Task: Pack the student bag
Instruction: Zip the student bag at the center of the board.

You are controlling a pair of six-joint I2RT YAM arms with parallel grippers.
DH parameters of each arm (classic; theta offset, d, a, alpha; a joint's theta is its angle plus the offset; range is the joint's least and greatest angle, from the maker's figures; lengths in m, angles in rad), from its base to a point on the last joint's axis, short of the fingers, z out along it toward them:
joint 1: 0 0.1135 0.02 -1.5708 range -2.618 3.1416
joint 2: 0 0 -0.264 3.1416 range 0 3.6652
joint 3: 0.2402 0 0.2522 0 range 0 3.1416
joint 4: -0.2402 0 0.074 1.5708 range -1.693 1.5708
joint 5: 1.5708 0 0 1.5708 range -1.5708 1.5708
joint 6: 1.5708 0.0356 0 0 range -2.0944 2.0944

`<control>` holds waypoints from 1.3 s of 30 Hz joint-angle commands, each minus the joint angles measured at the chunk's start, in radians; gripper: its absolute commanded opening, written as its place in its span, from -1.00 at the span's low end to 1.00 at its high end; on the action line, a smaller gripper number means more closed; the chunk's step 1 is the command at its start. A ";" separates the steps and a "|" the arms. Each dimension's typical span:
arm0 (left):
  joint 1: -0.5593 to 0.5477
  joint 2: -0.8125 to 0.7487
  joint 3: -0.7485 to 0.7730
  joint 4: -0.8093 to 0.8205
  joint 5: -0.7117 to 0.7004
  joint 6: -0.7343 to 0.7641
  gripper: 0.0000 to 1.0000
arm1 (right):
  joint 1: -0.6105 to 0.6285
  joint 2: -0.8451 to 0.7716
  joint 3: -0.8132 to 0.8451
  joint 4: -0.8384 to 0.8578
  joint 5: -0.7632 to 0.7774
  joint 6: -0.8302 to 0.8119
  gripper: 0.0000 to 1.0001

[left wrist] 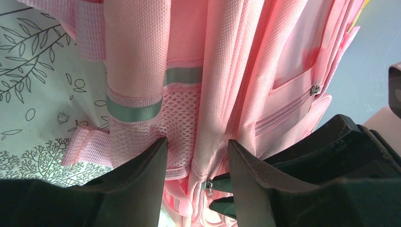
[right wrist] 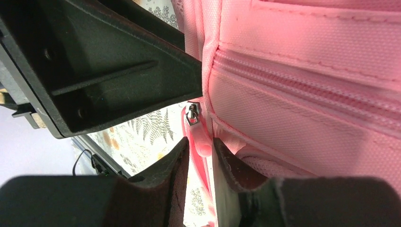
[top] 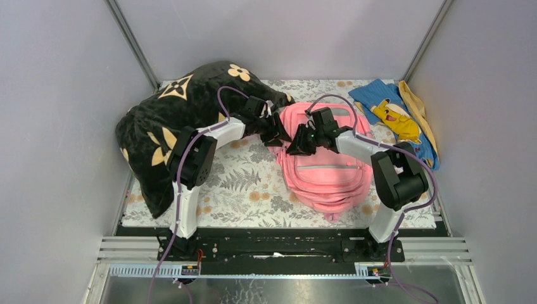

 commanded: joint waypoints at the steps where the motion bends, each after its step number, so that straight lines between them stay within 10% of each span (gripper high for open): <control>1: -0.011 0.020 0.028 0.037 0.029 0.014 0.11 | 0.036 -0.011 0.021 -0.059 0.091 -0.043 -0.38; 15: -0.013 0.029 0.013 0.052 0.035 0.011 0.07 | 0.151 0.037 0.113 -0.227 0.415 -0.156 -0.60; 22: -0.014 0.034 0.016 0.054 0.033 0.008 -0.33 | 0.171 -0.042 0.112 -0.280 0.439 -0.161 -0.82; 26: -0.015 0.039 0.021 0.056 0.033 0.004 -0.97 | 0.172 -0.086 0.100 -0.302 0.446 -0.164 -0.81; 39: -0.009 0.056 0.040 0.078 -0.014 -0.009 -1.00 | 0.194 -0.195 0.006 -0.350 0.429 -0.146 -0.84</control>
